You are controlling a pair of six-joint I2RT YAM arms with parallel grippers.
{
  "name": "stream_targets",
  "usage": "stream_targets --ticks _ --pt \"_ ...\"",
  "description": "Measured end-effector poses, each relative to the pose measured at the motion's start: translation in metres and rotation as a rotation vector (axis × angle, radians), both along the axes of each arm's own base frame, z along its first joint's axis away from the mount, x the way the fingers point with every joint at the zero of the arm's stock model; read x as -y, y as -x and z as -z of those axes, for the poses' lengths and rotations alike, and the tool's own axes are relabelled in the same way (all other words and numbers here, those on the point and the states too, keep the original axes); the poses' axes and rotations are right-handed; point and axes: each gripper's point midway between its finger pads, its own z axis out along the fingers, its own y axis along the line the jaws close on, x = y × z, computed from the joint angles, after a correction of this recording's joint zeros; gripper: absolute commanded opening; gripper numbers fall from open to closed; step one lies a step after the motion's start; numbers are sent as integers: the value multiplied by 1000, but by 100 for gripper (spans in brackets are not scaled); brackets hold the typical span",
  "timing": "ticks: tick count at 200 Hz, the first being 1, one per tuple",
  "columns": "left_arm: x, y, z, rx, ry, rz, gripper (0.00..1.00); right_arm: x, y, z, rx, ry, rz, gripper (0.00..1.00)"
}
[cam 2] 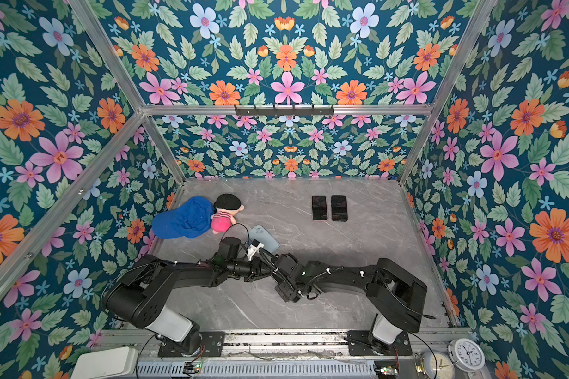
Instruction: Put the phone into the phone case
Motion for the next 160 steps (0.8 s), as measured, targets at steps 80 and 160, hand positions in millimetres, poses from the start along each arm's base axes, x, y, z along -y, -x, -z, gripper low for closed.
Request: stream_targets --ticks 80,160 --pt "2 -7 -14 45 12 -8 2 -6 0 -65 56 -183 36 87" --pt "-4 -48 -58 134 111 -145 0 13 -34 -113 -20 -419 297 79"
